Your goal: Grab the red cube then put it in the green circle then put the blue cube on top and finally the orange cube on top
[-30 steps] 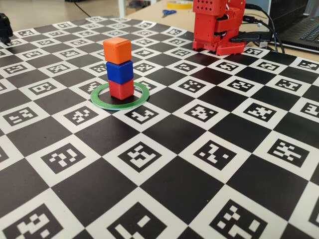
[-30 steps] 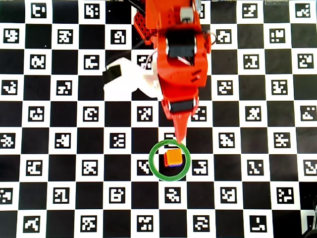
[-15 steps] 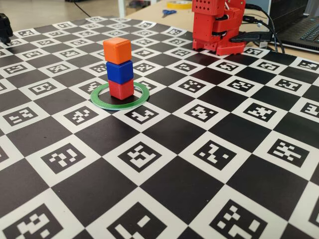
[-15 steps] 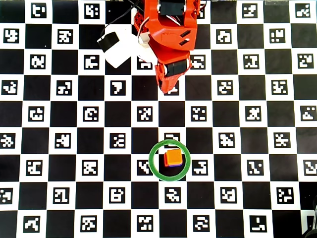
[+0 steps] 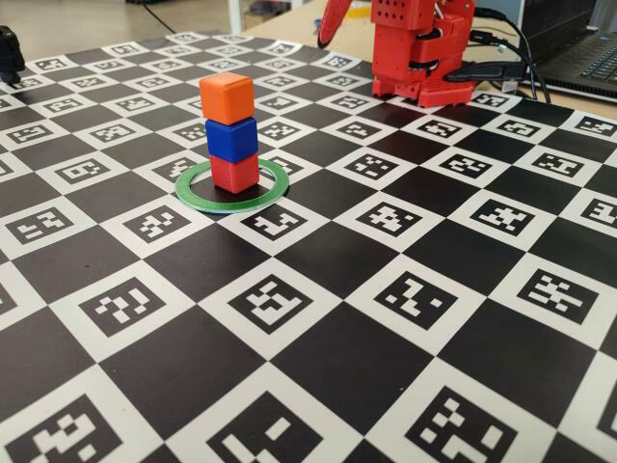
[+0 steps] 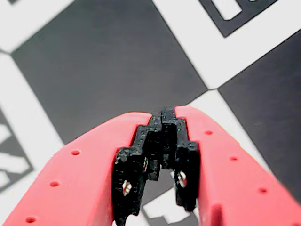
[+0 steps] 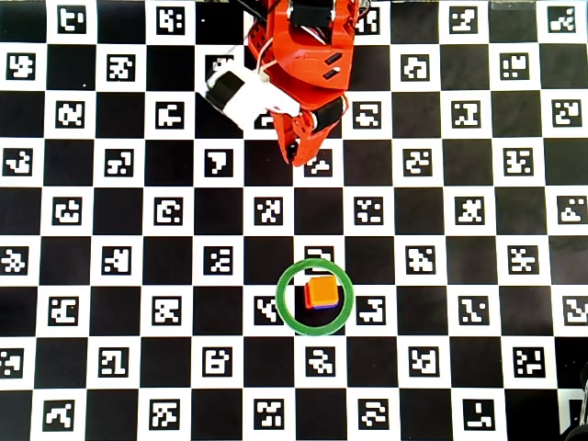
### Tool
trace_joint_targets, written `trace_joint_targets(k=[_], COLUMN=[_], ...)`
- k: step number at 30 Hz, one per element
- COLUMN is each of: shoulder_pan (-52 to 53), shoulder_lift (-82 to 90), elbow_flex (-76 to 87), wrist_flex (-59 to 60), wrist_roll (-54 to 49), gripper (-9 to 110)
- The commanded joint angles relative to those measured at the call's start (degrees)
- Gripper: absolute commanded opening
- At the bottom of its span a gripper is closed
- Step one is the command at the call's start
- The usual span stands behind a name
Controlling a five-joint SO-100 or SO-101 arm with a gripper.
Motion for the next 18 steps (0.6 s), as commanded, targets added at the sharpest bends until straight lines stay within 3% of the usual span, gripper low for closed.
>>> trace_joint_targets(k=[1,18], shoulder_pan=[0.0,-0.79], shoulder_lift=[2.9,12.13], elbow_flex=[3.87,21.36], wrist_flex=[-2.11,3.96], wrist_roll=[-5.54,-21.27], gripper=[-6,-6])
